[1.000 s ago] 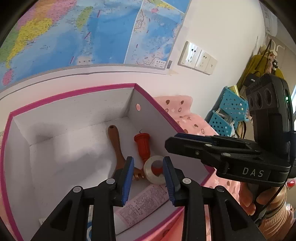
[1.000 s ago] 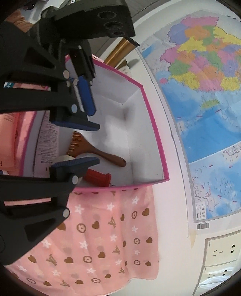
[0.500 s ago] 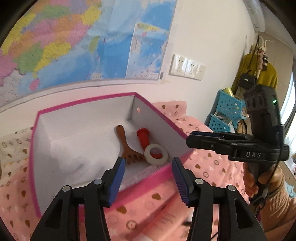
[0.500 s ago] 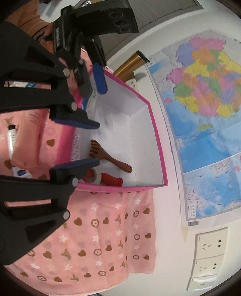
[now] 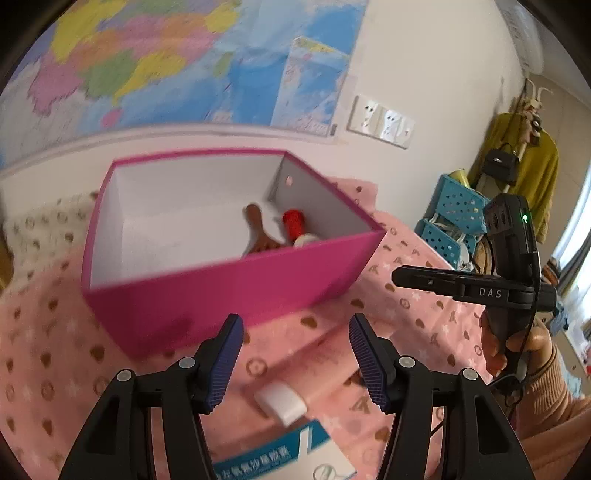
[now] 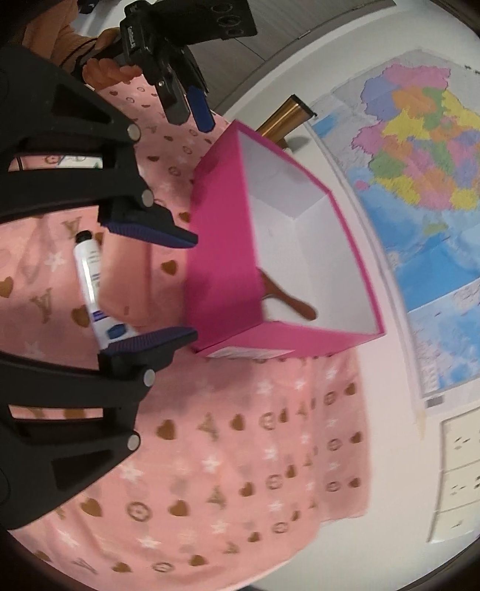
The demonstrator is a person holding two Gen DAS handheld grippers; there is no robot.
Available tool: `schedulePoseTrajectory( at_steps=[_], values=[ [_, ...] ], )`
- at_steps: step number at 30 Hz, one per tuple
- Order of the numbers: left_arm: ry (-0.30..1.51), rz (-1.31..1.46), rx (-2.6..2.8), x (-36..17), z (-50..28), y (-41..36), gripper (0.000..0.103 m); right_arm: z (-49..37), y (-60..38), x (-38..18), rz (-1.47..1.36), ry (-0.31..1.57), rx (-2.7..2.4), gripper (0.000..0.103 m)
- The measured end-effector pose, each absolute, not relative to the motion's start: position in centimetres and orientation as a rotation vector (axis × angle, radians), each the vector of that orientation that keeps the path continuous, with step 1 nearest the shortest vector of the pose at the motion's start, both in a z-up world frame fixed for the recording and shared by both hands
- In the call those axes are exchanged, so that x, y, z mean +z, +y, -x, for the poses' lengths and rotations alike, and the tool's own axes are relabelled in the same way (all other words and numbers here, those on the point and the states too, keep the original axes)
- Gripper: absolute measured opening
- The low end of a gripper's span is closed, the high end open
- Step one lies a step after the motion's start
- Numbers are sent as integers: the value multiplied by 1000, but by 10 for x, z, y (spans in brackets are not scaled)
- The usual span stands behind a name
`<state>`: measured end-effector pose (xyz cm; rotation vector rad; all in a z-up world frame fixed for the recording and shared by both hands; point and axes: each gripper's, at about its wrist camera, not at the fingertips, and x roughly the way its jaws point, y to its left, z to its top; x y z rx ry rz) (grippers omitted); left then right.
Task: Organize rigid objects
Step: 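Move the right gripper to the large pink lotion tube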
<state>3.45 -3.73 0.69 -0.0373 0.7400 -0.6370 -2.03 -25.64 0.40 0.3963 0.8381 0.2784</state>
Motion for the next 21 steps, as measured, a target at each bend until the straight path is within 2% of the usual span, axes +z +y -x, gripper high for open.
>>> schedulePoseTrajectory(
  at_steps=[10, 21],
  values=[
    [813, 69, -645, -20, -21, -34, 61, 37, -255, -36, -411, 945, 246, 50],
    [858, 87, -652, -33, -19, -36, 61, 34, -243, -41, -396, 967, 273, 50]
  ],
)
